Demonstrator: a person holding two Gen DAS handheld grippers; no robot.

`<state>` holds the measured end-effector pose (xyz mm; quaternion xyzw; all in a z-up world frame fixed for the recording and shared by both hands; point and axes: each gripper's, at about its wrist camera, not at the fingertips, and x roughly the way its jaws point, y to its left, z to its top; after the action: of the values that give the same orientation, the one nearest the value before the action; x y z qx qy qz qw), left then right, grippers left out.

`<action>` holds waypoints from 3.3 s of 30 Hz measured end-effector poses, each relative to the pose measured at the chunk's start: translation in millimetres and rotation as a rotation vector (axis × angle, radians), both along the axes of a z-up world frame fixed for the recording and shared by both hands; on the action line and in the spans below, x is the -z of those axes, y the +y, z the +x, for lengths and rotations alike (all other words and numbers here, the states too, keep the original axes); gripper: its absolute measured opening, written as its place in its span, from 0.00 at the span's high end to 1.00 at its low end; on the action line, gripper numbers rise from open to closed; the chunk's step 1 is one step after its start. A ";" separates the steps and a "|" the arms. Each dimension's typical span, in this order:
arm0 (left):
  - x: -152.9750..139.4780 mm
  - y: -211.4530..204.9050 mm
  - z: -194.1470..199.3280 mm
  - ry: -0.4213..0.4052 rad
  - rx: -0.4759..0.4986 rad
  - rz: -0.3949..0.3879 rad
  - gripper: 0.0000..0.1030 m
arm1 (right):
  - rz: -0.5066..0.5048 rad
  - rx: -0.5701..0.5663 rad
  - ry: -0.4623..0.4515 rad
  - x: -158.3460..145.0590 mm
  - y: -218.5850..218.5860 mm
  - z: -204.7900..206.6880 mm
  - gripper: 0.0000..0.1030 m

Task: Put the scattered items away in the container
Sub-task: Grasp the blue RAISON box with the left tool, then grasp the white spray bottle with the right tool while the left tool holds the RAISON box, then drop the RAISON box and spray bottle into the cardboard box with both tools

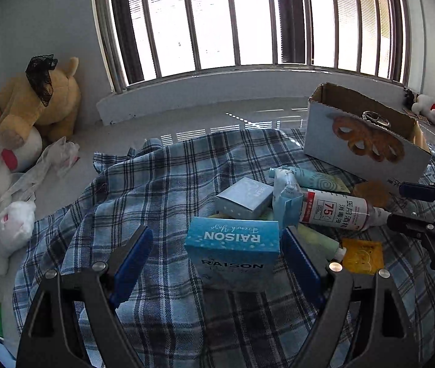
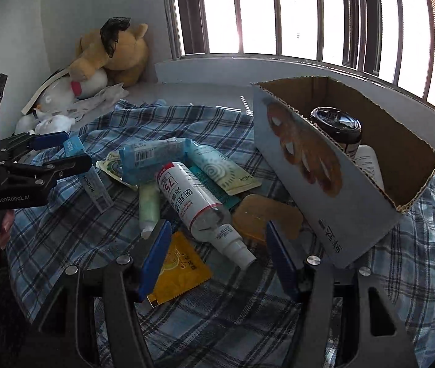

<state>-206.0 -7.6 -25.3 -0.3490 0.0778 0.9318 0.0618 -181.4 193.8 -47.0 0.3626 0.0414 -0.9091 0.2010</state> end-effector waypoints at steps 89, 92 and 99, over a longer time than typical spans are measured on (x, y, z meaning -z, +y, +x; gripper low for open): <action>-54.9 59.4 8.2 0.088 0.146 0.026 0.42 | -0.123 -0.036 0.188 -52.0 22.2 29.6 0.81; -67.2 76.5 5.4 0.109 0.177 0.039 0.42 | -0.128 0.002 0.234 -62.0 32.5 31.3 0.81; -99.2 114.0 -10.8 0.145 0.238 0.116 0.42 | -0.221 0.095 0.310 -94.0 70.1 23.2 0.82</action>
<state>-216.7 106.4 73.8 -0.2649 0.0692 0.9436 0.1863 -158.2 263.9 47.0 0.1955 -0.0454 -0.9615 0.1876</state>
